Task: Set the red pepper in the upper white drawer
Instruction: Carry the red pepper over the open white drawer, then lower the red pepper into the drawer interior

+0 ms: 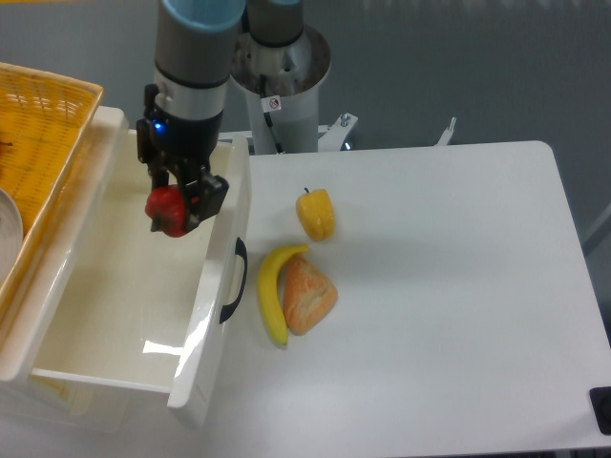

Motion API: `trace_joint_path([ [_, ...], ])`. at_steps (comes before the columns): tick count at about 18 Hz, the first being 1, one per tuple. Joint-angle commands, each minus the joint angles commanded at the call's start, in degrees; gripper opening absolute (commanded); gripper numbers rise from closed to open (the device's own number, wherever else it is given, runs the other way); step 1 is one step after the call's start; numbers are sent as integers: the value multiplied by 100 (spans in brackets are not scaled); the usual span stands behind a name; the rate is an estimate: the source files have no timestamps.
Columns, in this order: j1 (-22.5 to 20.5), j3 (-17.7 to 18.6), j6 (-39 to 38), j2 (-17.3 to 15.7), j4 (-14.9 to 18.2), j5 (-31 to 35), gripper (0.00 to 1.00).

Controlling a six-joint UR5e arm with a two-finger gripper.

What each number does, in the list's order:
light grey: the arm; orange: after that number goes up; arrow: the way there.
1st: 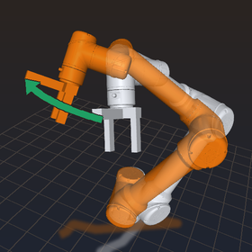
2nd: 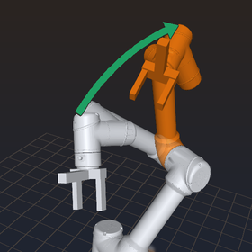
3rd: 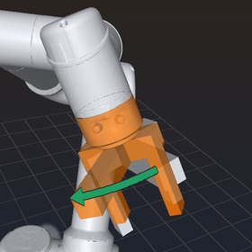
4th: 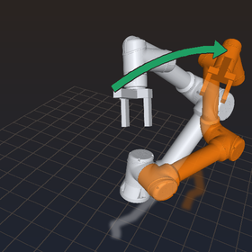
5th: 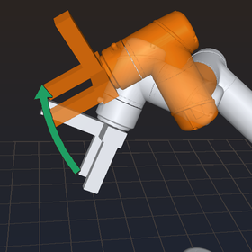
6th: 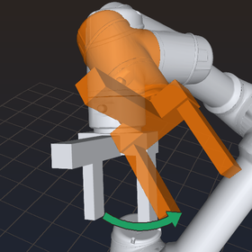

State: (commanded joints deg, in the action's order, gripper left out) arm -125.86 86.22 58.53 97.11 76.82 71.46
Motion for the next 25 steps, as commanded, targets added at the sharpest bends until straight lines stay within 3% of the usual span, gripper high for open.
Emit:
trace_joint_path([
  [15,246,0,106,598,-105,26,0],
  [25,395,0,80,756,-211,44,0],
])
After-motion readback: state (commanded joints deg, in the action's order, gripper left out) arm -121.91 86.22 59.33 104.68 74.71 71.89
